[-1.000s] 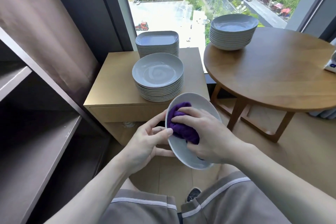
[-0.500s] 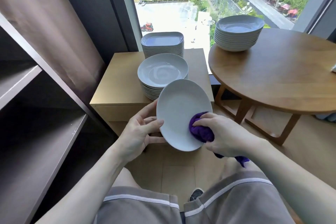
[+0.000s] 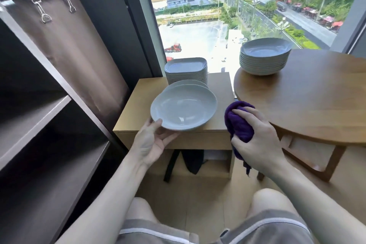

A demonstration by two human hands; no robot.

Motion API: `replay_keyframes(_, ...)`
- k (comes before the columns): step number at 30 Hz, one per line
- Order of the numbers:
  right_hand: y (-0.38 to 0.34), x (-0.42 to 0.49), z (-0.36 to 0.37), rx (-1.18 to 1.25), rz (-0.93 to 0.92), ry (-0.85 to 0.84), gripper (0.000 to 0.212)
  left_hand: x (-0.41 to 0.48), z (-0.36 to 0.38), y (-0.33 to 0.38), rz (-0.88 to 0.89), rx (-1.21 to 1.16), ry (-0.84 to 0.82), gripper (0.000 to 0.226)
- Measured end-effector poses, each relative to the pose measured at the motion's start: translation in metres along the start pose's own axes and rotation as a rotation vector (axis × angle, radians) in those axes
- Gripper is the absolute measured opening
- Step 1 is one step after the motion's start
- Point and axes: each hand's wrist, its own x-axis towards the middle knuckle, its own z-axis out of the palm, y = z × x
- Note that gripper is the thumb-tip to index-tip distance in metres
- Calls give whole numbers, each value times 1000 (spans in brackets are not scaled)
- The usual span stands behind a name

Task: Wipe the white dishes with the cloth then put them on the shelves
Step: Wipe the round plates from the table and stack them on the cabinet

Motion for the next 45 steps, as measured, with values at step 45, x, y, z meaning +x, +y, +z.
replay_keyframes(45, 37, 25, -36, 203, 212, 77, 44, 78, 80, 16, 361, 1257, 335, 42)
